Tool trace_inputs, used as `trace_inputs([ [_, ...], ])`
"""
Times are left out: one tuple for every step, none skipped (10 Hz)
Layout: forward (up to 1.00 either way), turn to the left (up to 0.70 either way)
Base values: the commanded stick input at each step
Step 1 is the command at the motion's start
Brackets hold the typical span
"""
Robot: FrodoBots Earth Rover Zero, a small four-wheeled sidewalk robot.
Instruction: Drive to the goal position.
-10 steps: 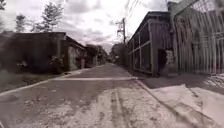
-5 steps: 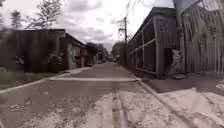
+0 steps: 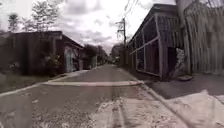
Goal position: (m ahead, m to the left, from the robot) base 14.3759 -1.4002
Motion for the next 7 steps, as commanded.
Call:
trace_inputs([
  [0.70, 0.01],
  [0.70, 0.01],
  [0.70, 0.01],
  [0.70, 0.01],
  [0.70, 0.01],
  [0.70, 0.01],
  [0.70, 0.01],
])
